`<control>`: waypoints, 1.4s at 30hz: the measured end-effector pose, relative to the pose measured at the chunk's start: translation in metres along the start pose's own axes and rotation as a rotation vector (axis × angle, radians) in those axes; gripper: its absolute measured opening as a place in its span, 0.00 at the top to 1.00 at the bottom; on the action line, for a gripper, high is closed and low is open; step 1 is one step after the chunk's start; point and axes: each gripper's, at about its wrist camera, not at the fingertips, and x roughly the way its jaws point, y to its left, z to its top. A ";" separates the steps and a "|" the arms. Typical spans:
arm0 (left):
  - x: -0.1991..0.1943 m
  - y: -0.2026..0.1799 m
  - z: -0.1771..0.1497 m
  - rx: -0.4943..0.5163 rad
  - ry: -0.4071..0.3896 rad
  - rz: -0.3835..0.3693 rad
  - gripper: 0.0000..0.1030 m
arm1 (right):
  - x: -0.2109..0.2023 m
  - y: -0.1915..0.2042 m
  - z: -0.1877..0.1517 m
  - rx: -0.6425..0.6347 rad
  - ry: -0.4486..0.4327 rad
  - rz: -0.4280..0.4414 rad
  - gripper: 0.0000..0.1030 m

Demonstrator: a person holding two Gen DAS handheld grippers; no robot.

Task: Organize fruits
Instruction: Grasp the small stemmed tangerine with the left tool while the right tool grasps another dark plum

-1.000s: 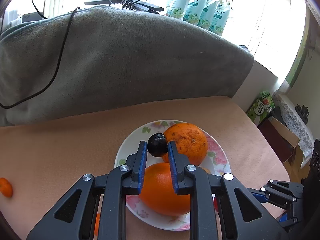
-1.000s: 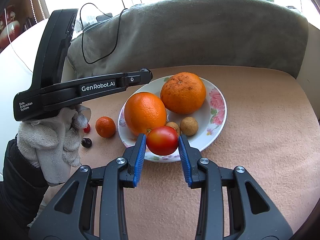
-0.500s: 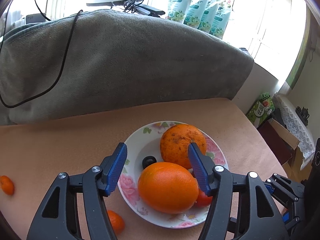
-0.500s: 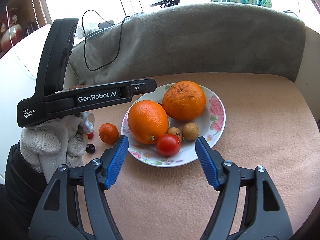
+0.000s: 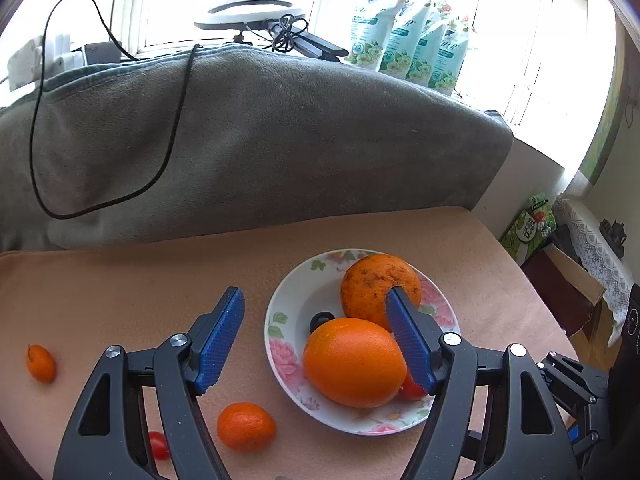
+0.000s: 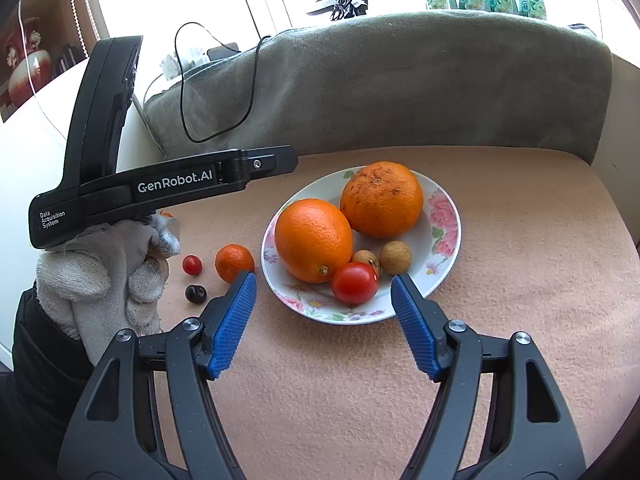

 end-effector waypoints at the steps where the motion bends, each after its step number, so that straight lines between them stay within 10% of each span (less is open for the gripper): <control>1: -0.004 0.003 0.000 -0.004 -0.007 0.006 0.29 | -0.001 0.001 0.000 -0.001 -0.002 0.002 0.29; 42: -0.110 0.183 -0.089 -0.254 -0.063 0.304 0.29 | 0.033 0.097 -0.013 -0.159 0.083 0.151 0.29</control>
